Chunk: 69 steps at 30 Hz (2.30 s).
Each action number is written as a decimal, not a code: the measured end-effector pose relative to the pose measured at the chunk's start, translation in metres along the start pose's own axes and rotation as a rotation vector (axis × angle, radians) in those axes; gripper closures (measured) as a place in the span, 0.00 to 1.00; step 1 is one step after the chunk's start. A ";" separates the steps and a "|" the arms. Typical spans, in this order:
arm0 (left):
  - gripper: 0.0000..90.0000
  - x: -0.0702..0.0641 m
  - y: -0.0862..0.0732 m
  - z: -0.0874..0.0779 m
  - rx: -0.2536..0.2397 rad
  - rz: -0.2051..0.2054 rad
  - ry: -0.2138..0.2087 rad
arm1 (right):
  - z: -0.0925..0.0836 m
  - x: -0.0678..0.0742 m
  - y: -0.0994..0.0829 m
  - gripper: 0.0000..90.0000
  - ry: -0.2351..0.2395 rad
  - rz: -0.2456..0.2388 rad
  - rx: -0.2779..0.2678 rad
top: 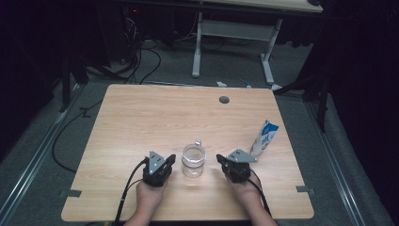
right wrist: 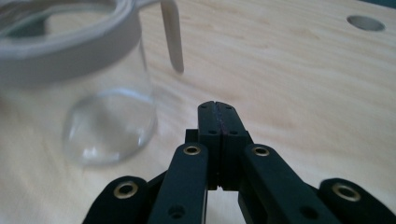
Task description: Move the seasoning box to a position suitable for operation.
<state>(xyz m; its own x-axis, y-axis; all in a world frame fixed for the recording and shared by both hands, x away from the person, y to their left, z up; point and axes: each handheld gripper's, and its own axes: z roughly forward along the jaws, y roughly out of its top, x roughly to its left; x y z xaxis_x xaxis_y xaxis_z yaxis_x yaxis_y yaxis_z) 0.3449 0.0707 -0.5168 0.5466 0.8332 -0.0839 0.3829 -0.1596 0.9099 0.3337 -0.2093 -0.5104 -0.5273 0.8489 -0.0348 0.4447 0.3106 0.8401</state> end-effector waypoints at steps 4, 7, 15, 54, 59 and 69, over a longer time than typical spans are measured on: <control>1.00 -0.011 0.005 0.000 -0.017 0.021 -0.017 | -0.016 0.001 -0.015 1.00 -0.001 0.006 -0.016; 1.00 -0.015 0.002 -0.005 -0.022 0.022 -0.024 | -0.023 0.003 -0.021 0.99 -0.008 -0.010 -0.016; 1.00 -0.044 -0.006 -0.023 -0.044 0.043 -0.075 | -0.047 0.009 -0.027 0.98 -0.006 0.004 -0.034; 0.62 0.018 -0.011 -0.053 0.047 0.006 -0.071 | -0.007 0.007 0.005 0.98 -0.021 0.040 -0.049; 0.72 0.018 -0.003 -0.044 -0.015 -0.027 -0.078 | -0.010 0.003 -0.005 0.99 -0.037 0.031 -0.063; 0.89 0.005 0.031 -0.033 -0.049 0.018 -0.086 | -0.009 0.003 -0.009 0.93 0.002 0.002 -0.047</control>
<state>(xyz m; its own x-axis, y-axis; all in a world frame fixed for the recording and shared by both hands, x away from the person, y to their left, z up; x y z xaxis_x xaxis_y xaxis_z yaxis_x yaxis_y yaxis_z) 0.3352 0.0872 -0.4761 0.6160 0.7813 -0.1004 0.3371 -0.1462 0.9300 0.3215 -0.2138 -0.5134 -0.5281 0.8486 -0.0322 0.4113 0.2888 0.8645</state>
